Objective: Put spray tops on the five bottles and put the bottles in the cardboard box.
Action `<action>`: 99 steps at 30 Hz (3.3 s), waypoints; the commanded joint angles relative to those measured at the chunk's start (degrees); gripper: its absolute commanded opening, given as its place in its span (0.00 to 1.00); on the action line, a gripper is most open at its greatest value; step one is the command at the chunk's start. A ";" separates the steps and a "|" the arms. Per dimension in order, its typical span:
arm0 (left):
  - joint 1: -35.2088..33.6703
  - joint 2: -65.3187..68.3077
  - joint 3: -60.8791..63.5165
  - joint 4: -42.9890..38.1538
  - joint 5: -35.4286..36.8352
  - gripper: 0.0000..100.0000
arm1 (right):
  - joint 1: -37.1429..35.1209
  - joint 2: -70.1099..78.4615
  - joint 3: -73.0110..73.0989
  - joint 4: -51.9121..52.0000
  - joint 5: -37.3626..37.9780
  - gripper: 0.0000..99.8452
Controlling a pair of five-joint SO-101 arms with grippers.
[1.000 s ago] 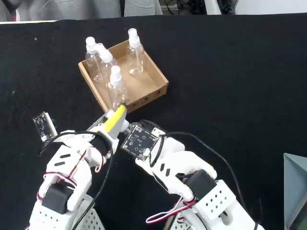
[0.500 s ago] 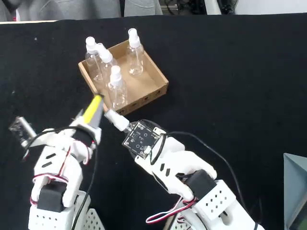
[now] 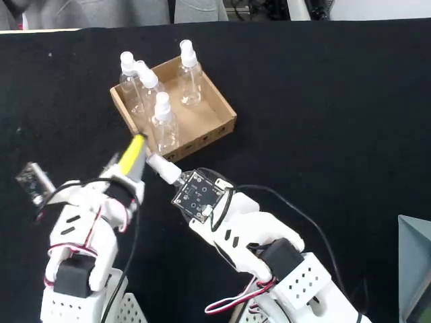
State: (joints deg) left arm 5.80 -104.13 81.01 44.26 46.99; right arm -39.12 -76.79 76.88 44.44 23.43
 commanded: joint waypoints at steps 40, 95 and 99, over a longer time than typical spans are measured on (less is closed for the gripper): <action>9.80 -0.35 -6.90 -0.44 -1.58 0.18 | 8.09 -1.63 0.40 -8.79 -6.33 0.09; 21.23 -0.35 -2.42 -0.70 -10.73 0.18 | 2.99 -31.52 12.44 -4.57 -2.55 0.09; 18.59 -0.35 -2.51 -0.88 -10.73 0.18 | 3.16 -31.52 12.26 -4.57 -2.64 0.09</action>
State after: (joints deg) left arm 26.73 -104.48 80.04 44.26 36.97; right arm -34.55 -102.90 89.71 39.69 20.09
